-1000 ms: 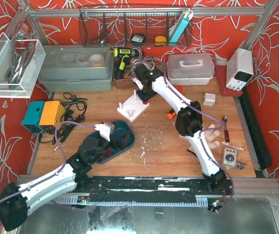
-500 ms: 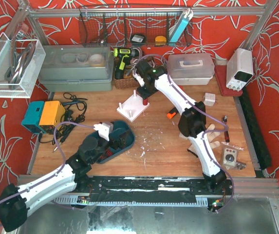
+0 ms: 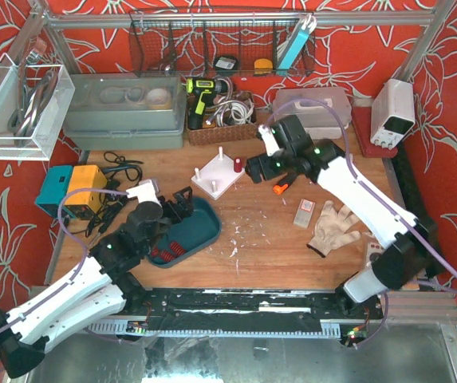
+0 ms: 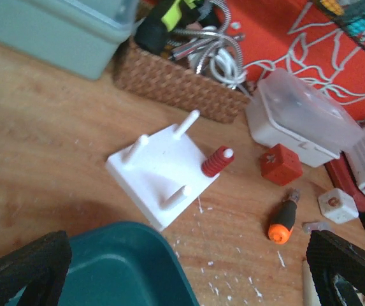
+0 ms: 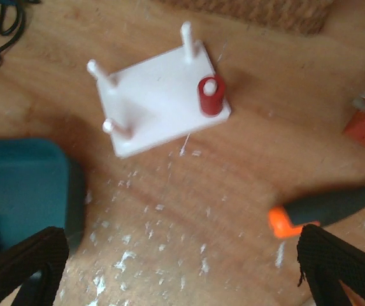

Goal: Install the large spring

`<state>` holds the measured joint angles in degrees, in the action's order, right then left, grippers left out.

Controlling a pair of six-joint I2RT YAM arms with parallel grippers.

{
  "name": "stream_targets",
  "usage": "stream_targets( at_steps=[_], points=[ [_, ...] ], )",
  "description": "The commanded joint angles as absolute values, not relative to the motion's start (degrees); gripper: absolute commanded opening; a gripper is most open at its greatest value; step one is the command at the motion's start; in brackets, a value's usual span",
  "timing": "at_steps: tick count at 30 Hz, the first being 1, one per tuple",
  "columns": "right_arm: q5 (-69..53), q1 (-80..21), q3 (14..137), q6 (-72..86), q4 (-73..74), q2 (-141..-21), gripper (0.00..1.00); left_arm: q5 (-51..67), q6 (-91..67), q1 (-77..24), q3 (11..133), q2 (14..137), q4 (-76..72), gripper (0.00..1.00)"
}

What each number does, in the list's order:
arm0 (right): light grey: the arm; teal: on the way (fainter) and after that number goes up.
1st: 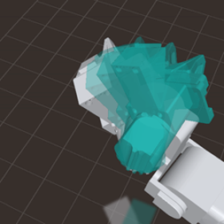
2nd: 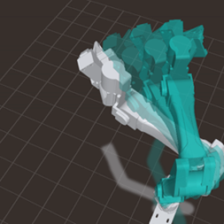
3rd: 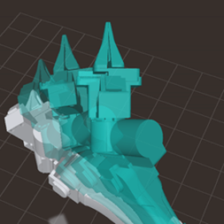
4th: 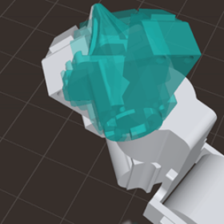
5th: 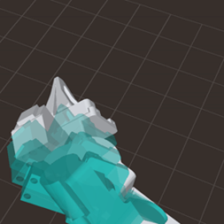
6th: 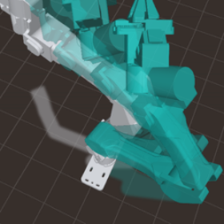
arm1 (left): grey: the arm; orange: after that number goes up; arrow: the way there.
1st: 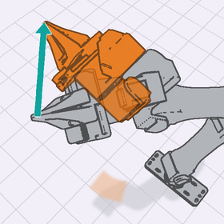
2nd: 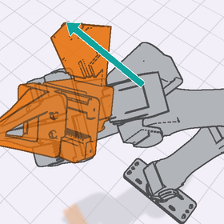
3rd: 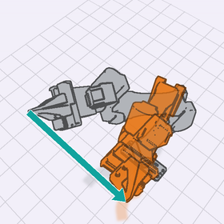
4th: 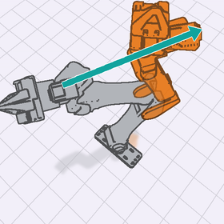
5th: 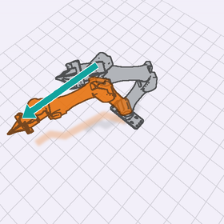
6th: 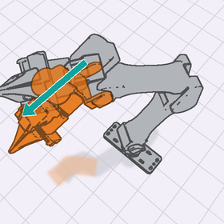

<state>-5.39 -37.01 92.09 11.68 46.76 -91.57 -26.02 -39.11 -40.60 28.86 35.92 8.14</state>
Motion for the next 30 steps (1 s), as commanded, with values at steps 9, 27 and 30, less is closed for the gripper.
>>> stream_targets(
  at_steps=[9, 27, 30],
  points=[
    [-11.51, -37.41, 60.16, 20.07, 26.16, -72.51, 0.99, -31.69, -77.35, -40.61, 41.96, 43.54, 55.05, 0.91],
    [-10.31, -37.59, 54.6, 21.88, 20.72, -70.25, 0.99, -29.93, -81.51, -38.2, 40.34, 62.52, 55.04, 0.65],
    [-9.71, -37.59, 54.49, 21.67, 20.98, -70.05, 0.99, -29.6, -81.15, -37.61, 38.75, 63.8, 52.79, 0.61]
  ],
)
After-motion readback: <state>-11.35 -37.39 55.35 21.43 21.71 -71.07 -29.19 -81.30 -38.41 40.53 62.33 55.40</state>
